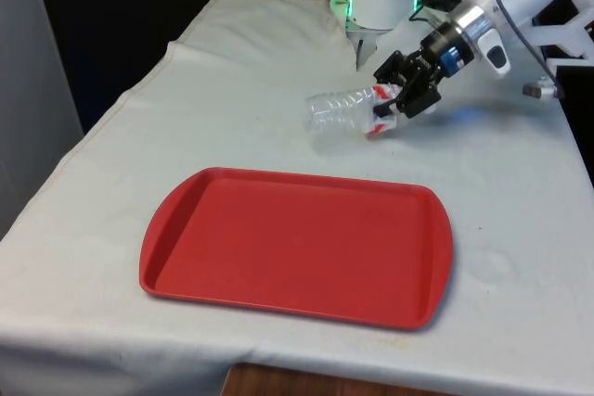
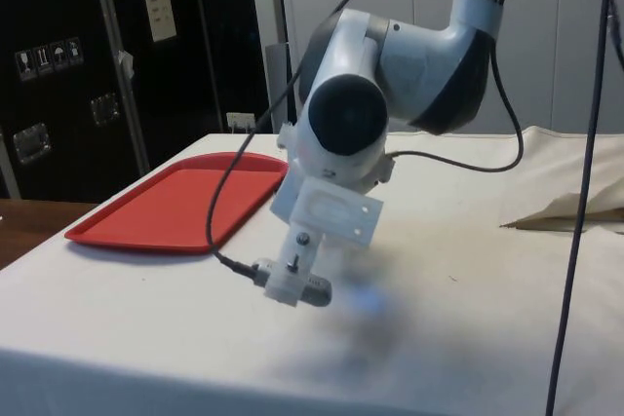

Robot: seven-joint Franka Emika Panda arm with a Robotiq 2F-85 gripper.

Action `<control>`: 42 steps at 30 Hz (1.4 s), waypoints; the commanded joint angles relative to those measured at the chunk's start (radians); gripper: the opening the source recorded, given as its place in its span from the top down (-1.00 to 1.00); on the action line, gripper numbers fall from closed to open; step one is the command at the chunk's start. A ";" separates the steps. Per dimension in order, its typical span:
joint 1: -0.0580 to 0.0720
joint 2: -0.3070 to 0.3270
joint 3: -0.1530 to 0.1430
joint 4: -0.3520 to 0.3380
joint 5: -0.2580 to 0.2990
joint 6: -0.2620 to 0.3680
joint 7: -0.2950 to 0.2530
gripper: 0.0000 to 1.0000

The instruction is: Place the bottle upright on the tray.

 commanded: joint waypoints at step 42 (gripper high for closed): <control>-0.036 -0.150 -0.039 0.018 0.120 0.084 -0.111 0.34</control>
